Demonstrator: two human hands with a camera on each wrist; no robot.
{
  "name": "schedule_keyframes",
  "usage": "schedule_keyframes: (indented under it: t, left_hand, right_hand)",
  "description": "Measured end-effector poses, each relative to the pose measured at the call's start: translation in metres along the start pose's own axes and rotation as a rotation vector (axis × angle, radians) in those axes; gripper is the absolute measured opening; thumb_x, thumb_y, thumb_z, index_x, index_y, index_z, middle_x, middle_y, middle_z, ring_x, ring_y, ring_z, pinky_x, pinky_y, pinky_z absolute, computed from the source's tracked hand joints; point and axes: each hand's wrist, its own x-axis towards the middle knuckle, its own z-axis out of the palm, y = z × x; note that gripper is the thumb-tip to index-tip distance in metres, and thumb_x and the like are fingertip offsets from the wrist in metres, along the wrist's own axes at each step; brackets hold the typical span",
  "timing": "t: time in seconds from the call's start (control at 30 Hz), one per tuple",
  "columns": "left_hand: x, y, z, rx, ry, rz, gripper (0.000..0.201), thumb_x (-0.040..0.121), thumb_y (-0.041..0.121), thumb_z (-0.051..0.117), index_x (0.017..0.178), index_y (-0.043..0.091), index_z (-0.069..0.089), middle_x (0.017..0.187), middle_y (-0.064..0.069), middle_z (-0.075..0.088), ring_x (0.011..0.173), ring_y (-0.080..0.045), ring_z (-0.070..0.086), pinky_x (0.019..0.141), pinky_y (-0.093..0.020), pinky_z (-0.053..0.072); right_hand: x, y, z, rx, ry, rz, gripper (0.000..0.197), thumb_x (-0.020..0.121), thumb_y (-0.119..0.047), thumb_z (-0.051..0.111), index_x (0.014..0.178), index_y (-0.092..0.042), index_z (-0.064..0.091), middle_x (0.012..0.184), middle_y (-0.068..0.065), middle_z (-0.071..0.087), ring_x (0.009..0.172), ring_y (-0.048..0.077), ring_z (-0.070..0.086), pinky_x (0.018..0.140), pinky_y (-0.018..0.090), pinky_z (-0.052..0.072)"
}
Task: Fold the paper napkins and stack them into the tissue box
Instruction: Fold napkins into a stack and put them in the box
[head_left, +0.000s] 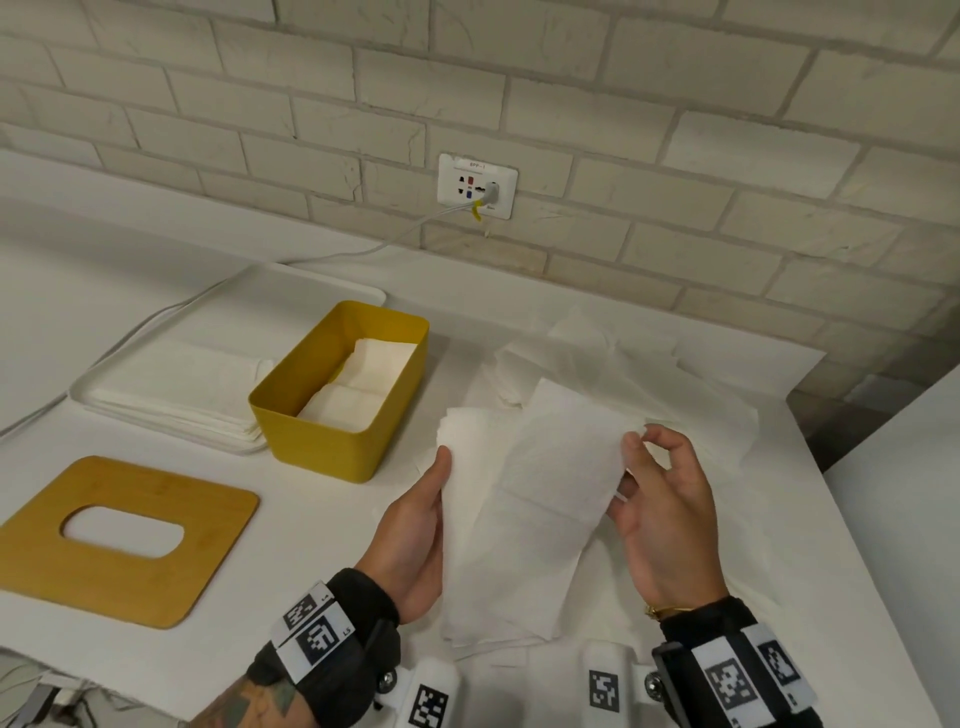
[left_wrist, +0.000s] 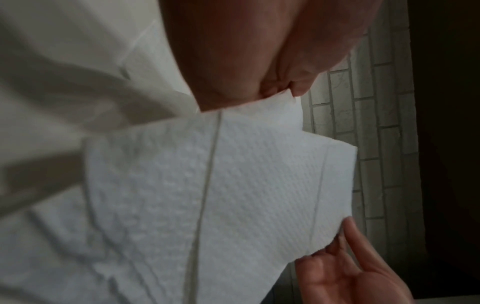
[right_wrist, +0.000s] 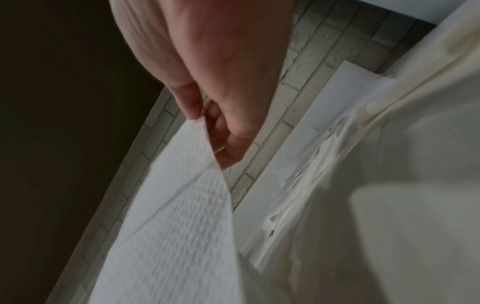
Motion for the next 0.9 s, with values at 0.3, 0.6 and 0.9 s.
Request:
schedule_keyframes:
  t: [0.3, 0.6, 0.9]
  left_hand:
    - [0.006, 0.004, 0.0, -0.011, 0.023, 0.048, 0.051, 0.105, 0.051, 0.037, 0.137, 0.017, 0.06, 0.128, -0.009, 0.072, 0.12, -0.028, 0.068, 0.112, -0.05, 0.044]
    - [0.008, 0.001, 0.009, -0.006, -0.074, 0.037, 0.058, 0.104, 0.055, 0.036, 0.143, 0.017, 0.056, 0.137, -0.012, 0.066, 0.128, -0.03, 0.062, 0.118, -0.052, 0.037]
    - [0.003, -0.003, 0.013, 0.068, -0.127, 0.073, 0.054, 0.106, 0.053, 0.03, 0.134, 0.022, 0.063, 0.133, -0.01, 0.069, 0.124, -0.028, 0.065, 0.113, -0.049, 0.043]
  right_hand:
    - [-0.007, -0.016, -0.004, -0.219, -0.138, 0.043, 0.039, 0.083, -0.004, 0.072, 0.12, -0.012, 0.067, 0.114, 0.007, 0.076, 0.109, 0.025, 0.072, 0.091, 0.042, 0.057]
    - [-0.007, -0.044, 0.02, -0.273, -0.413, 0.013, 0.028, 0.08, -0.011, 0.076, 0.108, -0.009, 0.075, 0.108, 0.013, 0.077, 0.101, 0.029, 0.074, 0.09, 0.041, 0.06]
    - [0.002, -0.003, 0.033, -0.417, -0.236, 0.093, 0.018, 0.094, -0.009, 0.069, 0.111, -0.011, 0.075, 0.104, 0.003, 0.079, 0.1, 0.02, 0.075, 0.097, 0.044, 0.056]
